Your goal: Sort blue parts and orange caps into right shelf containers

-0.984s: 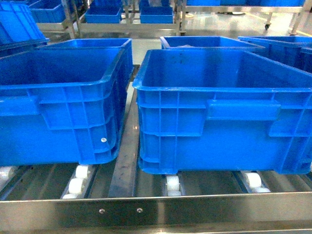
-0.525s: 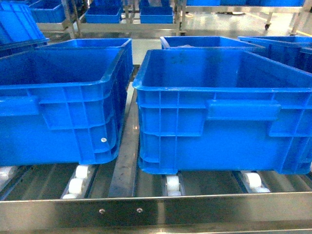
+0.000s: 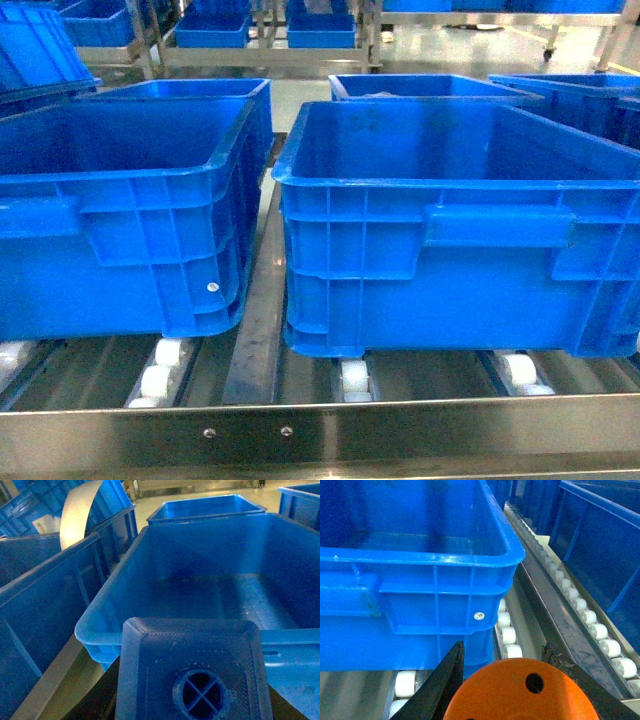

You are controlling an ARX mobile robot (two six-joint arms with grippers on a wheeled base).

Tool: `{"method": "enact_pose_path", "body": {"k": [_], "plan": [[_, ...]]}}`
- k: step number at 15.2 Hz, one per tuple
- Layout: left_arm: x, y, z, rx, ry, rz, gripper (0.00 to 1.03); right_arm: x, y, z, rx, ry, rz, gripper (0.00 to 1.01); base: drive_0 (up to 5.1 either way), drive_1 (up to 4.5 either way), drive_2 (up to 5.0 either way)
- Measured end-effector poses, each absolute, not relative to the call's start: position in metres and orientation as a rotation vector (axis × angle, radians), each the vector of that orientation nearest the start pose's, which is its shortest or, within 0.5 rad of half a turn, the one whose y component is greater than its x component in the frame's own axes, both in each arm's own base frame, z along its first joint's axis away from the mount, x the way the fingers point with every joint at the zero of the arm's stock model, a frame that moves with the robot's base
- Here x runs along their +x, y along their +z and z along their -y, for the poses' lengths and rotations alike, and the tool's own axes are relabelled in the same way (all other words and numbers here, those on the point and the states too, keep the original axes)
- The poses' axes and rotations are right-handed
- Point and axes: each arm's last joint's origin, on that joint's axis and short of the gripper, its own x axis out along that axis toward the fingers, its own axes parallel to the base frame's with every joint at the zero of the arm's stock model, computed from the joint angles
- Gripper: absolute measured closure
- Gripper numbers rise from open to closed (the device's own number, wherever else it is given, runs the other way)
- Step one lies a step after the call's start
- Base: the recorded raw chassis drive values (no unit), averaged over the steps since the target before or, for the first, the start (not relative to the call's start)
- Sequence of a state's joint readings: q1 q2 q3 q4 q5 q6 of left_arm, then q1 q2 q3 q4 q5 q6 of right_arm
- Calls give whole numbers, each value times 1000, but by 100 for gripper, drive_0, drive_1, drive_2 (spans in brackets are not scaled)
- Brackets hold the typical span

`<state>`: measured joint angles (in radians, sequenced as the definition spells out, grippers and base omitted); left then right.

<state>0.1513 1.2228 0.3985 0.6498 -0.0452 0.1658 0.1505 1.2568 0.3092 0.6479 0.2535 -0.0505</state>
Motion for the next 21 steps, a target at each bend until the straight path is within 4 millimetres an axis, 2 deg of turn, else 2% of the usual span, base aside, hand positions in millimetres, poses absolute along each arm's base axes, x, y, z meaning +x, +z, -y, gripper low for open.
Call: {"method": "enact_pose_path", "body": {"k": [4,7,8,10,11,12,14,16,17,18,19,20,21], "plan": [[233,196,-37,156,181,-190,59,220,163,-26,-111,-99,-287,60,0,0,0],[233,196,-37,156,181,-190,59,217,179,-34,-115,-116,-239,60,0,0,0],[233,196,-37,156,181,-190,59,217,190,-37,-109,-101,-211,60,0,0,0],[233,196,-37,156,181,-190,59,228,227,-44,-68,-79,-59,60,0,0,0],[233,196,-37,156,181,-190,59,242,241,-46,-48,-63,5,60,0,0,0],[233,196,-37,156,181,-190,59,259,245,-47,-41,-55,38,60,0,0,0],[233,196,-37,156,181,-190,59,314,242,-49,-34,-43,16,59,0,0,0],[233,196,-37,156,181,-190,59,358,221,-54,-14,-9,-93,36,0,0,0],[233,196,-37,156,181,-190,59,356,212,-54,-12,-2,-122,23,0,0,0],[233,196,-37,156,181,-190,59,343,215,-54,-12,-8,-100,12,0,0,0],[233,196,-37,156,181,-190,59,320,227,-53,-9,-13,-65,1,0,0,0],[233,196,-37,155,181,-191,59,295,237,-52,-4,-7,-38,4,0,0,0],[233,195,-37,154,181,-200,59,273,233,-52,-11,-2,-62,3,0,0,0]]}}
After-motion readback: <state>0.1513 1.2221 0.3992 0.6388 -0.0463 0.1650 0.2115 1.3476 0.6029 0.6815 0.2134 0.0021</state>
